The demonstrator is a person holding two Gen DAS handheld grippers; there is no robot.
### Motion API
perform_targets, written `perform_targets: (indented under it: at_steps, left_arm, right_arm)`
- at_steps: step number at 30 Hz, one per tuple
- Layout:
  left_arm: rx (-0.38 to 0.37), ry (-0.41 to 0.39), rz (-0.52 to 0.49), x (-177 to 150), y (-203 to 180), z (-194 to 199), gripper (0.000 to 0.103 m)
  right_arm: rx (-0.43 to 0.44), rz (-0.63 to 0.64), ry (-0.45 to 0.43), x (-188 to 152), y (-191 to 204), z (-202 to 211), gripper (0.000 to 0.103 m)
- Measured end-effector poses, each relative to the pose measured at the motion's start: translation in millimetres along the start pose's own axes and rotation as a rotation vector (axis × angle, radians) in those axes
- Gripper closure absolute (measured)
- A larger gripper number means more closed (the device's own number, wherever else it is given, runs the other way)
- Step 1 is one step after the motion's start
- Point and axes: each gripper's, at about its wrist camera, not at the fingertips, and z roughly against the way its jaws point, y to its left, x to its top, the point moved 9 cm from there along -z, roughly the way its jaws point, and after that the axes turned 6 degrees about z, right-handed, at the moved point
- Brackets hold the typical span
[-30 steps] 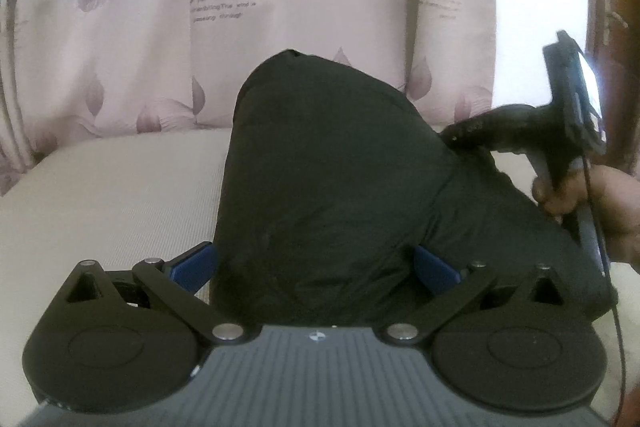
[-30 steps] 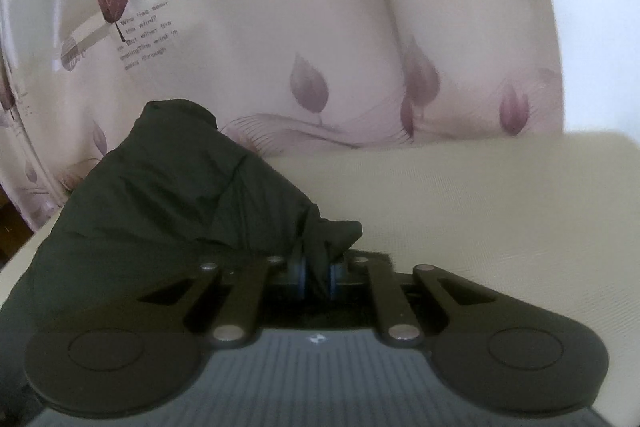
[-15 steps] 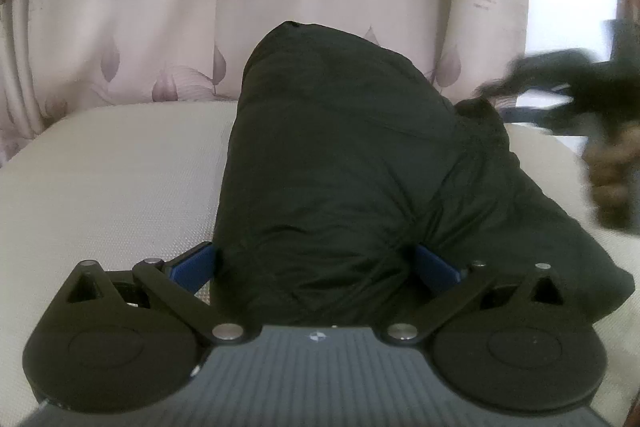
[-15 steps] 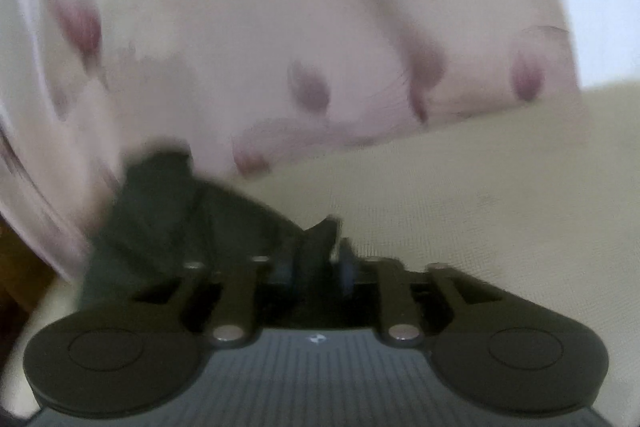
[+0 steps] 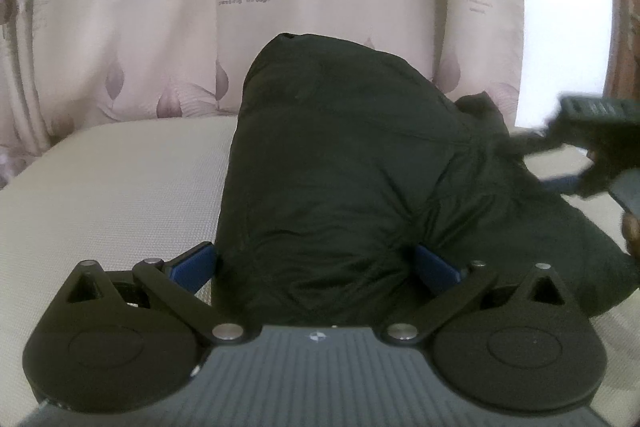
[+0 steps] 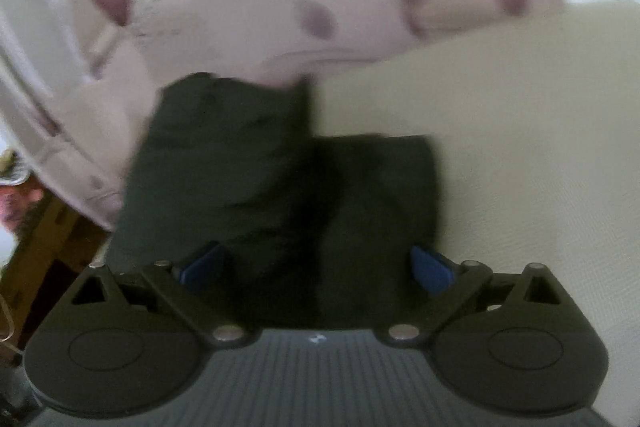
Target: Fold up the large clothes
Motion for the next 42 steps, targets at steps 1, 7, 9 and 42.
perform_targets:
  at_steps: [1,7,9,42]
  left_arm:
    - [-0.005,0.001,0.002,0,1,-1,0.0]
    - [-0.009,0.009,0.073,0,18,-6,0.0]
    - [-0.025,0.015,0.086,-1,21,-7,0.0]
    - [-0.024,0.015,0.023,-3,12,-7,0.0]
  right_arm:
    - [0.024,0.006,0.026,-1,11,-10,0.003]
    - [0.192,-0.052,-0.03,18,27,-24,0.057]
    - [0.257,-0.07,-0.05,24,28,-25,0.061]
    - [-0.266,0.591,-0.012,24,24,-59,0.073]
